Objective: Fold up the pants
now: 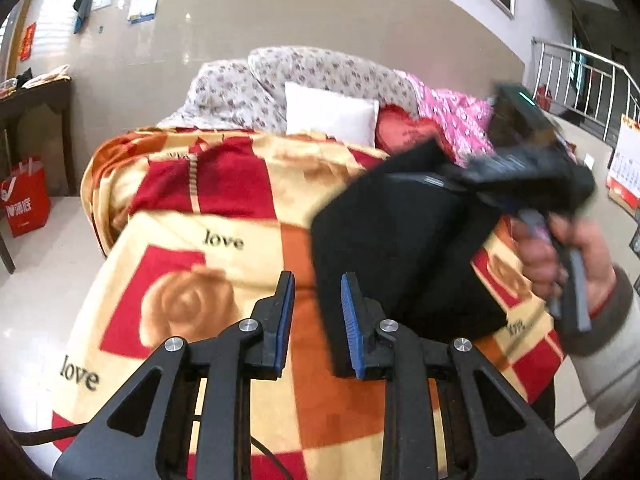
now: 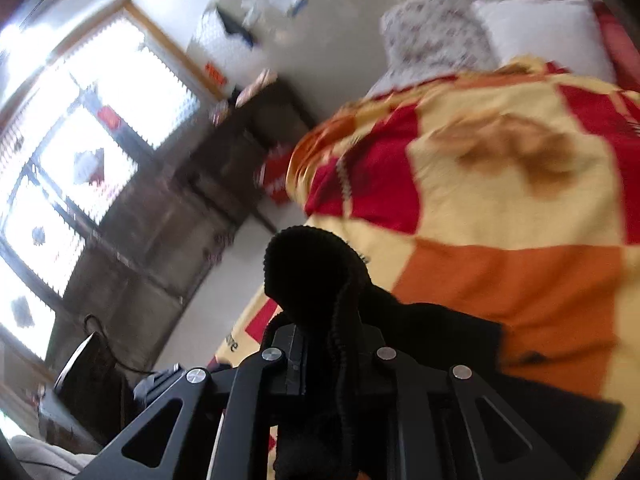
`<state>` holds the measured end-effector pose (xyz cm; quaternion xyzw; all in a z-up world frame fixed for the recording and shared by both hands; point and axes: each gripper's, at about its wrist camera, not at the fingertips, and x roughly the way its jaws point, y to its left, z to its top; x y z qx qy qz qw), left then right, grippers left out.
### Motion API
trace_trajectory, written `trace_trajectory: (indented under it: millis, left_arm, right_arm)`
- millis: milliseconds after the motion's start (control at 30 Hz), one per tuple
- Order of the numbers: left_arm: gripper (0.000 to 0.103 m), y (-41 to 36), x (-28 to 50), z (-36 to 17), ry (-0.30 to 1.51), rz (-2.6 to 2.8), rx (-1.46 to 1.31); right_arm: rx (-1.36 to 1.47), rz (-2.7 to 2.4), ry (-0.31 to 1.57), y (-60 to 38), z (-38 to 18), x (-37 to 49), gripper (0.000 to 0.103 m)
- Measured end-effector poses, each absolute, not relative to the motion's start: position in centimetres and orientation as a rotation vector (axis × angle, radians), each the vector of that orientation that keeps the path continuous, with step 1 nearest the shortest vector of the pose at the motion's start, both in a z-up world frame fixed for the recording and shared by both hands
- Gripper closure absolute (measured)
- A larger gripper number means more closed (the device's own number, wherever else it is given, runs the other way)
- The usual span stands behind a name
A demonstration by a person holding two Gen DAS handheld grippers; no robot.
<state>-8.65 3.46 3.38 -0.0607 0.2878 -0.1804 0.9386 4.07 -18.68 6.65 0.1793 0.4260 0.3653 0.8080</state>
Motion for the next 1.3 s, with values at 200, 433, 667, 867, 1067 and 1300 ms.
trace_trajectory:
  millis: [200, 433, 667, 867, 1067, 1300]
  left_arm:
    - [0.075, 1.8, -6.5, 2.9, 0.636, -0.383, -0.164]
    - [0.075, -3.8, -3.5, 0.0, 0.785, -0.44, -0.103]
    - [0.063, -7.1, -2.3, 1.5, 0.75, -0.472, -0.042]
    - [0.062, -9.4, -0.3, -0.6, 0.834, -0.435, -0.002]
    - [0.055, -10.0, -0.7, -1.3, 0.812, -0.435, 0.03]
    - [0.053, -10.1, -0.7, -1.1, 0.821, -0.401, 0.04]
  right_arm:
    - [0.417, 0.641, 0.887, -27.4, 7.1, 0.9, 0.09]
    - [0.312, 0.271, 1.03, -32.7, 1.7, 0.8, 0.066]
    - [0.237, 0.395, 0.9, -31.7, 6.5, -2.4, 0.066]
    - [0.056, 0.391, 0.99, -26.7, 4.1, -1.8, 0.066]
    - [0.036, 0.358, 1.067, -29.8, 0.4, -6.7, 0.06]
    - [0.274, 0.339, 0.978, -32.7, 1.6, -5.7, 0.057]
